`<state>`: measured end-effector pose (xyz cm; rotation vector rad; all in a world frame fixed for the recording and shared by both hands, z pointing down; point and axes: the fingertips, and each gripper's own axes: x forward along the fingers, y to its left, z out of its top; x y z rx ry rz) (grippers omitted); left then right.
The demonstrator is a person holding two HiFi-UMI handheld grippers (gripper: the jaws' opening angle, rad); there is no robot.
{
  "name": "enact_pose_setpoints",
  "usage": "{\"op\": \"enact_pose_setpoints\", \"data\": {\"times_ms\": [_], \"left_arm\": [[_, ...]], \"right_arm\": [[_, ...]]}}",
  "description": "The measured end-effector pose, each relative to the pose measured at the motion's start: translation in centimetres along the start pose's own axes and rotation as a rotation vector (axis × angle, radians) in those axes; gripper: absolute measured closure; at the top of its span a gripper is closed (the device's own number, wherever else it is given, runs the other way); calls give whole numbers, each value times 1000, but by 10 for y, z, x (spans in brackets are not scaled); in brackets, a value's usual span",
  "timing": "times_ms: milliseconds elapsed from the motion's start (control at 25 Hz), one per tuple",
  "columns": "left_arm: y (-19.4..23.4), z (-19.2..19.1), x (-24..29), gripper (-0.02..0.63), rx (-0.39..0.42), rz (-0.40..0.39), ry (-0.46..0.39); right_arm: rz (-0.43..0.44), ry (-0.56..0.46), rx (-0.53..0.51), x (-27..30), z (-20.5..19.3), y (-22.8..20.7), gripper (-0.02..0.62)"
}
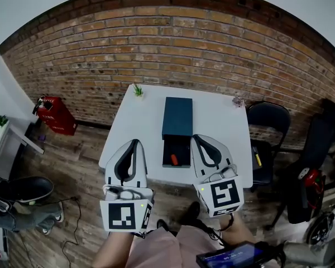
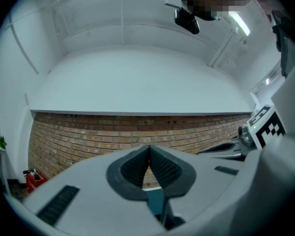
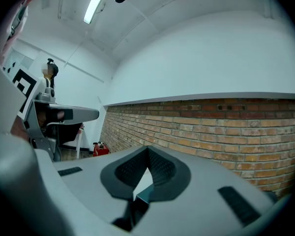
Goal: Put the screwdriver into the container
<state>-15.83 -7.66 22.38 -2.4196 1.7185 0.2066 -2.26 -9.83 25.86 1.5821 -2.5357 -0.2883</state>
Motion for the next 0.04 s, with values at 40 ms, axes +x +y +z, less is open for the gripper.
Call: {"op": "enact_pose_setpoints", "data": {"times_ms": [40], "left_arm": [[1, 0, 1, 594, 0, 0, 0]], "right_arm": [[0, -2, 0, 1, 1, 0, 597]]}}
